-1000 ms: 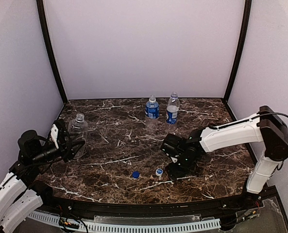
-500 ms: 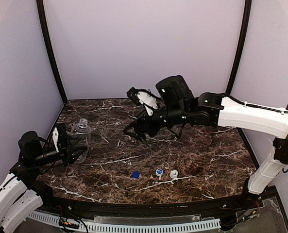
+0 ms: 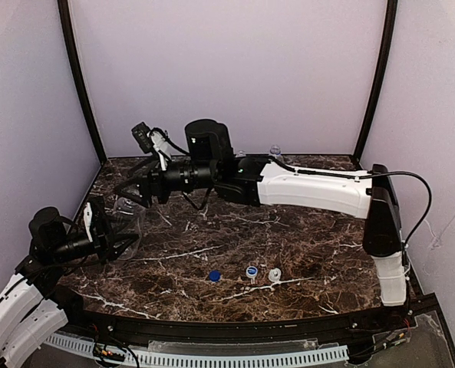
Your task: Unscrew the bottle caps
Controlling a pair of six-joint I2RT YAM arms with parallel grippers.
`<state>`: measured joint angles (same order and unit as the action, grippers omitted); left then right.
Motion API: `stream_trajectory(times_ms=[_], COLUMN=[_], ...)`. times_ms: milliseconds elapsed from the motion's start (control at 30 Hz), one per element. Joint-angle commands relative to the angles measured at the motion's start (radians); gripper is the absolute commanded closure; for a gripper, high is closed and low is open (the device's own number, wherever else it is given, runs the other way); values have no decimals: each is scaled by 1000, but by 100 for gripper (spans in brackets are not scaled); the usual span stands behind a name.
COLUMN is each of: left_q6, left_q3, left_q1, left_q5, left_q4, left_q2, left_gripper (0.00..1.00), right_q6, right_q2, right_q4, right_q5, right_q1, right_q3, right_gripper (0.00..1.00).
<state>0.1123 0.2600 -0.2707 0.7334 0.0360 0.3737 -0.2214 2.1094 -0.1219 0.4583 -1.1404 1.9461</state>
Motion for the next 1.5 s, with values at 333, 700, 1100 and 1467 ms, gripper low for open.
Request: stream_trajectory(times_ms=[333,700,1100,1467], left_q6=[1,0,-10,-8], left_q3=[-19,-19,-22,-21], left_q1=[7,7,6,6], left_q5=[11,13,-4,-67], left_q4=[36,36,39,41], left_q2=[-7,-7,-7,-14], left_gripper=[53,53,6,1], right_q6=[-120,-89,-21,134], right_q2=[66,54,-7,-161], right_q4=[-7,24,75,206], right_q5=[35,-9,30,-262], right_q1=[-25,-22,-14,96], right_q3=[-11,-37,-46,-179], right_gripper=[38,66,100,100])
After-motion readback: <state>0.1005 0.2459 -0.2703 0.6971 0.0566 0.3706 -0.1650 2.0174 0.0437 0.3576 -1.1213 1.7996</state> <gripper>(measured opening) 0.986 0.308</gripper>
